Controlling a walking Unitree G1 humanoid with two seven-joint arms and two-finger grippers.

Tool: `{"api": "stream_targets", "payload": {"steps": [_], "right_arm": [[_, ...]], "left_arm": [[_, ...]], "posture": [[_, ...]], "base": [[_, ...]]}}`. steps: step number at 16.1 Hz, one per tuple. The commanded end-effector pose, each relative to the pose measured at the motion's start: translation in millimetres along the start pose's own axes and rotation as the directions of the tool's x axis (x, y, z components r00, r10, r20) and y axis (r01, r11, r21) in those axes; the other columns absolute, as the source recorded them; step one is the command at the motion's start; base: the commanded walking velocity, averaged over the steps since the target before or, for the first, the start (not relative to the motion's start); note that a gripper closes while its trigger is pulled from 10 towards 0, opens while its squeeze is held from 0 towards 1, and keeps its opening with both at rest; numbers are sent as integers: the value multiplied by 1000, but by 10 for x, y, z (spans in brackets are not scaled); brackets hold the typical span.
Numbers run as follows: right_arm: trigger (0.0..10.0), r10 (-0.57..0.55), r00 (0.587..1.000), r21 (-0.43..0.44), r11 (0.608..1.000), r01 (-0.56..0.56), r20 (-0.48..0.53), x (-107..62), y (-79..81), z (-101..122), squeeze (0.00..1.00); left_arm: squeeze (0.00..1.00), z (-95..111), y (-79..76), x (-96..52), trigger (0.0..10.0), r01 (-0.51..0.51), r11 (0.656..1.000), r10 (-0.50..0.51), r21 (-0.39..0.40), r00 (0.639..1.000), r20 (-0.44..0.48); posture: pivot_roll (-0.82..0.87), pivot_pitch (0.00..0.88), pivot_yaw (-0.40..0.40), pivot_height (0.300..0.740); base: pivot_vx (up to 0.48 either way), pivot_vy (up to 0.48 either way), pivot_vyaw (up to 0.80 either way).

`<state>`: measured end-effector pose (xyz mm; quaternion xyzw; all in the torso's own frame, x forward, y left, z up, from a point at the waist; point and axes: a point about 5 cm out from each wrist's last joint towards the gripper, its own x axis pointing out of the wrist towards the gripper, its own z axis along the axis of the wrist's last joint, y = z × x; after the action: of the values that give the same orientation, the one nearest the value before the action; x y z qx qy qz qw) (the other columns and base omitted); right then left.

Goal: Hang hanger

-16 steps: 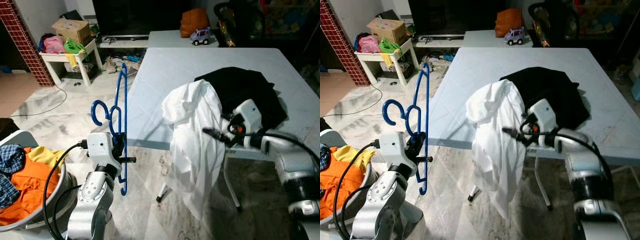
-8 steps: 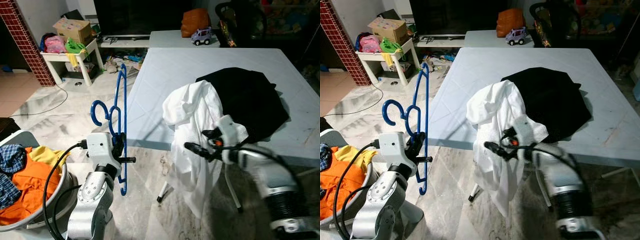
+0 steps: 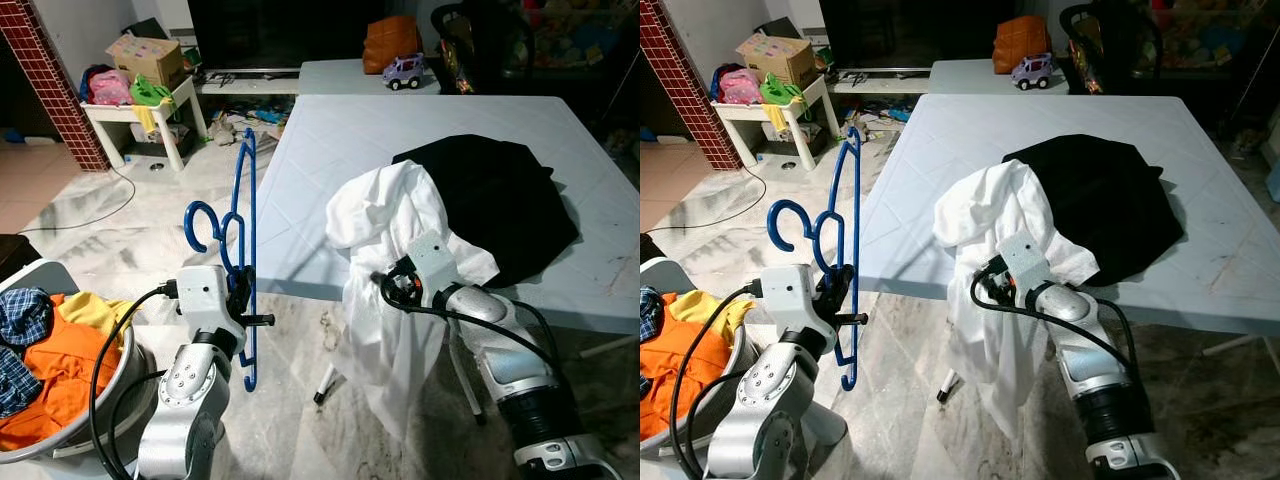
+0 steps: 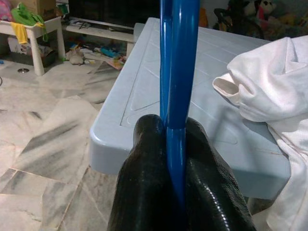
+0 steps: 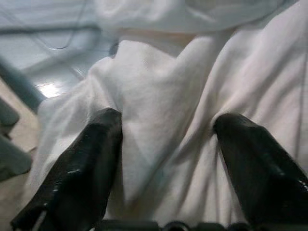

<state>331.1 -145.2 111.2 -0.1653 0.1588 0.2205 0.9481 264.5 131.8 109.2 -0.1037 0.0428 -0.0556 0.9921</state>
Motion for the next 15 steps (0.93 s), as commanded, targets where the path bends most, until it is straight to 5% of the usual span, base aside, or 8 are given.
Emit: {"api": "stream_targets", "payload": {"steps": [1,8,10,15], "right_arm": [[0,-22,1000,-21,1000,22,20,37,-3,82,0],[0,-13,1000,158,987,8,28,353,98,270,0],[0,-37,996,354,935,5,82,512,-1,660,0],[0,-201,950,457,886,73,237,446,-417,1545,0]], "left_arm": [[0,21,8,-17,10000,-10,1000,10,5,1000,7],[0,14,13,-61,10000,-22,1000,22,6,1000,1],[0,33,7,-49,10000,-23,1000,23,7,1000,6],[0,33,10,-65,10000,-42,999,42,4,999,12]], "posture": [[-47,0,37,740],[-20,0,27,740],[-10,0,19,740],[11,0,-9,740]], "base": [[0,0,0],[0,0,0],[0,0,0],[0,0,0]]}}
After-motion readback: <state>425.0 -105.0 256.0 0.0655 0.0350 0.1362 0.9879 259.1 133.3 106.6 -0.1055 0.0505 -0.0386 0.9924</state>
